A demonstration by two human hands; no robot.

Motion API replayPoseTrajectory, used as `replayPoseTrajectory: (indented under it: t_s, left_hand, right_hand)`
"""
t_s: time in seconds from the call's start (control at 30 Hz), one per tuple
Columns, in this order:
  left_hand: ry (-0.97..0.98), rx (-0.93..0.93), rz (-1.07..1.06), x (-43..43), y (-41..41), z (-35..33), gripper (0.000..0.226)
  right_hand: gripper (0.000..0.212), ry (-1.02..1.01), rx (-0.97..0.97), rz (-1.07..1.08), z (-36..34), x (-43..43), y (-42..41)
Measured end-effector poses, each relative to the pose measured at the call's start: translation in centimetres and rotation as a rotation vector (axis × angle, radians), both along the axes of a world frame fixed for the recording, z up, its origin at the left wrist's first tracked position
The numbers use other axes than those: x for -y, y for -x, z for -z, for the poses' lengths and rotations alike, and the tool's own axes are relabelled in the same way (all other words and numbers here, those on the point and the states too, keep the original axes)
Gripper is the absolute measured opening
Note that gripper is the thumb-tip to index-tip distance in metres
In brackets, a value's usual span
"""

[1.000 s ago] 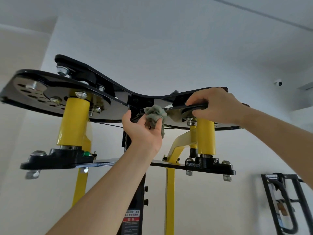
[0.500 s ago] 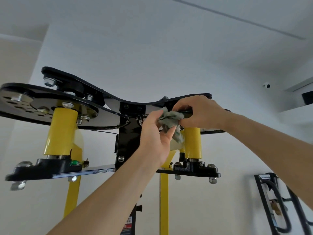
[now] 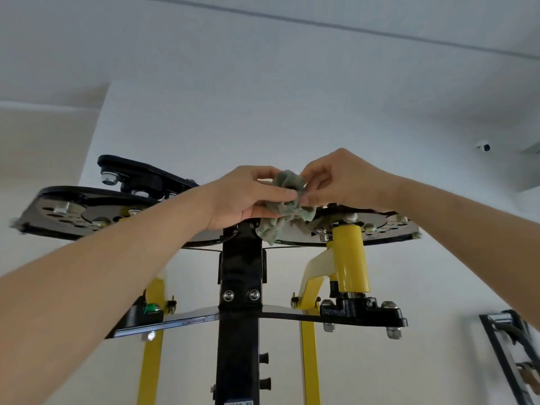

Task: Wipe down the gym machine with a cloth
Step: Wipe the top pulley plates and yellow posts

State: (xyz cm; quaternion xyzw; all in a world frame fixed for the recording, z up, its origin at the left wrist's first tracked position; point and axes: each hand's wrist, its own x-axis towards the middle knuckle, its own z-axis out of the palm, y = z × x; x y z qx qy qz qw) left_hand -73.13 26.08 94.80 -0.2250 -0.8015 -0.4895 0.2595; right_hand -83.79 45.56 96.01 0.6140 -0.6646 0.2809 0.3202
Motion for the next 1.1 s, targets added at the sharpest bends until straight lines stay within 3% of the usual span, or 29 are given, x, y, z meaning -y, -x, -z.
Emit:
replayPoseTrajectory:
  t_s: [0.33, 0.47, 0.63, 0.77, 0.87, 1.0, 1.1]
  left_hand:
    - [0.185, -0.270, -0.348, 0.5, 1.1, -5.4, 0.032]
    - [0.136, -0.362, -0.429, 0.5, 3.3, -6.6, 0.028]
    - [0.009, -0.410, -0.471, -1.2, 7.6, -7.6, 0.024]
    - [0.099, -0.384, -0.521, -2.4, 11.0, -7.5, 0.018]
    - [0.221, -0.315, -0.478, -2.4, 11.8, -7.4, 0.013]
    - [0.374, -0.242, -0.394, -1.6, 10.8, -7.2, 0.020]
    - [0.420, -0.257, -0.346, -1.6, 10.1, -6.9, 0.021]
  right_hand:
    - [0.019, 0.241, 0.245, -0.111, -3.9, -2.0, 2.9]
    - [0.014, 0.401, 0.326, -0.128, -5.0, -3.1, 4.7]
    - [0.012, 0.543, 0.333, 0.075, -6.5, -3.9, 6.8]
    - [0.015, 0.482, 0.252, 0.233, -7.2, -5.3, 7.4]
    - [0.023, 0.307, 0.259, 0.283, -7.1, -6.3, 7.1]
    - [0.015, 0.074, 0.274, 0.330, -7.0, -7.2, 6.0]
    - [0.016, 0.091, 0.194, 0.361, -7.3, -6.9, 5.6]
